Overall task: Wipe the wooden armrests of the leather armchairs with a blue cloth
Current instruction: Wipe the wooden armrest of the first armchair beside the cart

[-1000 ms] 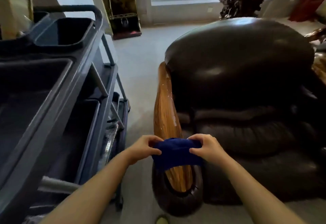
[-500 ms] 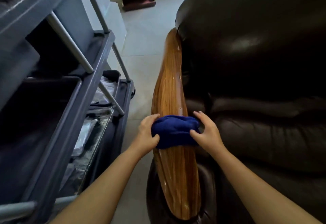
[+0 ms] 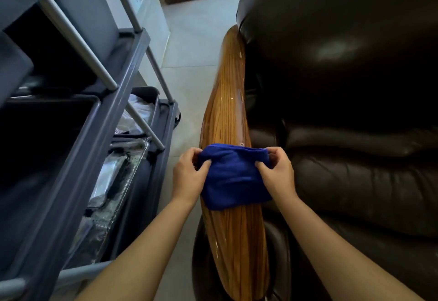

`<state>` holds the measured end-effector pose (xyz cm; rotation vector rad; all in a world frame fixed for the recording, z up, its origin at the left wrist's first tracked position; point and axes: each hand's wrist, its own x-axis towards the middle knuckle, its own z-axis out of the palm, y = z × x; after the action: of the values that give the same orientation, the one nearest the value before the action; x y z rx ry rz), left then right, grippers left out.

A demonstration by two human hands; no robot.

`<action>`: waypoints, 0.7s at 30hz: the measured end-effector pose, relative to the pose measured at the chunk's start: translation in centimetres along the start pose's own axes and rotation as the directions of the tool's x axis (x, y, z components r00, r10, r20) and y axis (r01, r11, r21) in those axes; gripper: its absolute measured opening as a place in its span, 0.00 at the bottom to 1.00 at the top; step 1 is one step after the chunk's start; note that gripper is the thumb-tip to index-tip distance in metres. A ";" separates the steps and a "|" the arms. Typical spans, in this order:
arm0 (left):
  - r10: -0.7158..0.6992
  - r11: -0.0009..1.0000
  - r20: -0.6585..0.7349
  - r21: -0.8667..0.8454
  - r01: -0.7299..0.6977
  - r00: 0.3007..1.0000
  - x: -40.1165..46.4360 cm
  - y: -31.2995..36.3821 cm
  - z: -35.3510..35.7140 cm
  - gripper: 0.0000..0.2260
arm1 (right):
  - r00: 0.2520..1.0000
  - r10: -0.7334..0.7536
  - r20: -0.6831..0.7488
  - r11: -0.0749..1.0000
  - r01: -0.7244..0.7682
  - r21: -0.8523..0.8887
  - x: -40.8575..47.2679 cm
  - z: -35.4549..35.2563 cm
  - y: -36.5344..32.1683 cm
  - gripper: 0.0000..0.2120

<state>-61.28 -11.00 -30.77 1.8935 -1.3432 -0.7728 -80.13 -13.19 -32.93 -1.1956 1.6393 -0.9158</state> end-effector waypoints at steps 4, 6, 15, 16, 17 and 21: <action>0.290 0.870 -0.109 0.443 -0.215 0.951 -1.3 0.1 2.3 0.26 | 0.943 -0.328 -0.057 0.850 0.268 -0.454 -1.3 1.9 0.4 0.27; 0.358 0.751 0.058 0.576 -0.324 0.932 -1.9 -0.3 3.9 0.26 | 0.917 -0.394 0.058 0.747 0.356 -0.561 -2.2 3.0 1.0 0.26; 0.248 0.785 0.126 0.555 -0.275 0.961 -0.3 -1.8 6.0 0.25 | 0.942 -0.331 0.051 0.710 0.284 -0.645 -0.6 5.7 2.4 0.28; 0.237 0.801 0.123 0.536 -0.266 0.964 0.2 -1.7 5.9 0.25 | 0.942 -0.331 0.056 0.707 0.287 -0.647 -0.1 5.8 2.2 0.28; 0.227 0.817 0.122 0.516 -0.257 0.966 0.7 -1.5 5.9 0.25 | 0.941 -0.331 0.062 0.704 0.291 -0.648 0.4 5.8 1.9 0.28; 0.223 0.847 0.128 0.465 -0.257 0.966 3.8 -0.4 5.5 0.25 | 0.942 -0.331 0.058 0.717 0.291 -0.634 3.1 6.3 0.2 0.28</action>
<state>-64.31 -15.59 -34.66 2.0151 -1.9112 -0.4002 -74.78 -16.48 -35.96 -1.9800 1.9036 -0.5917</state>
